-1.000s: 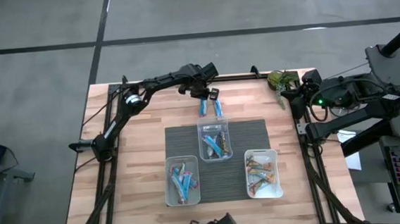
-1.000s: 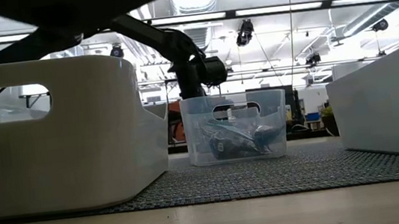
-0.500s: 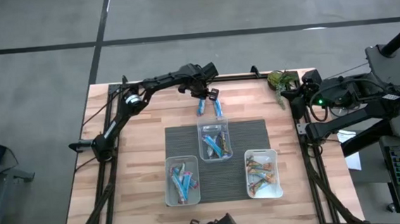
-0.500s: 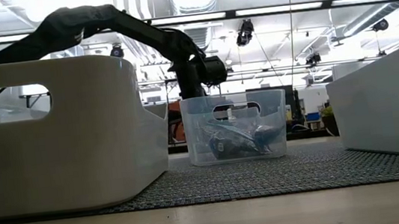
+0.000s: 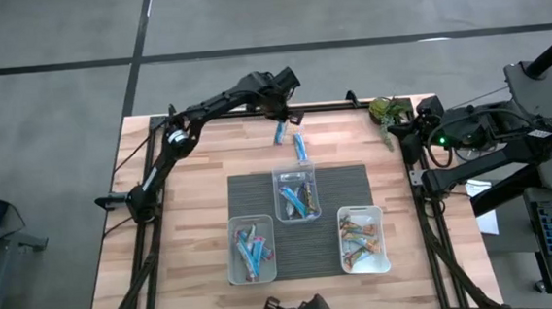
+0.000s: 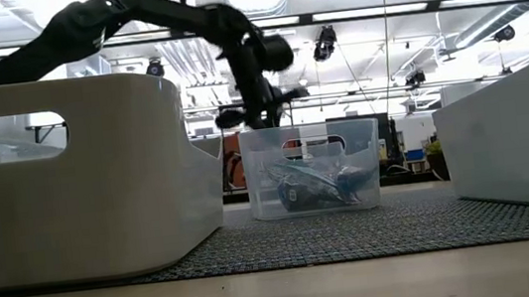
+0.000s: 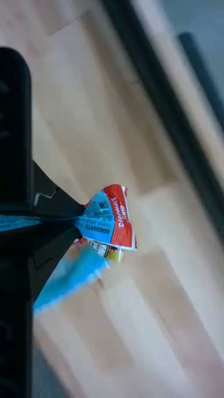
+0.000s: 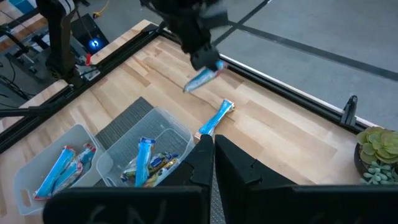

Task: Pick and place Granola Bars by type
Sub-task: Put the red granola bar into the gray bin

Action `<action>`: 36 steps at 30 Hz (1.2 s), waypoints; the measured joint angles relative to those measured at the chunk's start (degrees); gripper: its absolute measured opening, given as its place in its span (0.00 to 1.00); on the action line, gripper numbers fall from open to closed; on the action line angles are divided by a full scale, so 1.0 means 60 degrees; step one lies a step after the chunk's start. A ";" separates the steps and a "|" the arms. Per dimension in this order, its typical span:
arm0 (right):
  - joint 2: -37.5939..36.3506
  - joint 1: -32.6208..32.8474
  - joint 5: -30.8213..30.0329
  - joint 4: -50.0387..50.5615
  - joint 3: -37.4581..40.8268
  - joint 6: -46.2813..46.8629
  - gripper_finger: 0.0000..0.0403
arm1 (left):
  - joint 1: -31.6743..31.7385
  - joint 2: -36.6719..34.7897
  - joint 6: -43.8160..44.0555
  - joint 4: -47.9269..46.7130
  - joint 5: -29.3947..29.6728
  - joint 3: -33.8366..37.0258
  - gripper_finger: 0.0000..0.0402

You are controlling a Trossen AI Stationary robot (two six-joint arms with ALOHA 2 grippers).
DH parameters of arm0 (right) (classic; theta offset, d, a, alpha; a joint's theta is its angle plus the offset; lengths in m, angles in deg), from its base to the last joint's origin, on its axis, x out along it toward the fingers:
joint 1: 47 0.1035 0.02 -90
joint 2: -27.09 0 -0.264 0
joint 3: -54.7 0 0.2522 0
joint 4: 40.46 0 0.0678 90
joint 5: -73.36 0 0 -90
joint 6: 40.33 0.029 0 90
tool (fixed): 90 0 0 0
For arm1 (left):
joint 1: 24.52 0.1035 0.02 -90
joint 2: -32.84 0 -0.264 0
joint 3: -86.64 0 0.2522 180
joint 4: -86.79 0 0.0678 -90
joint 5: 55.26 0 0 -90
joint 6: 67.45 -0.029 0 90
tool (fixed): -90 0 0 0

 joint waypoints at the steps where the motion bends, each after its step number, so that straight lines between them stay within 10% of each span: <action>1: 0.0004 0.0000 0.0000 0.0002 0.0000 0.0000 0.02 | -0.0007 -0.0015 -0.0097 -0.0087 0.0000 -0.0276 0.00; 22: 0.0022 0.0000 -0.0251 0.0020 0.0000 -0.0182 0.02 | -0.0568 -0.3949 -0.1332 -0.0804 -0.0251 0.1012 0.00; 36: 0.0022 0.0000 -0.0248 -0.0002 0.0000 -0.0153 0.02 | -0.1264 -0.4481 -0.1770 -0.1303 -0.0372 0.1103 0.00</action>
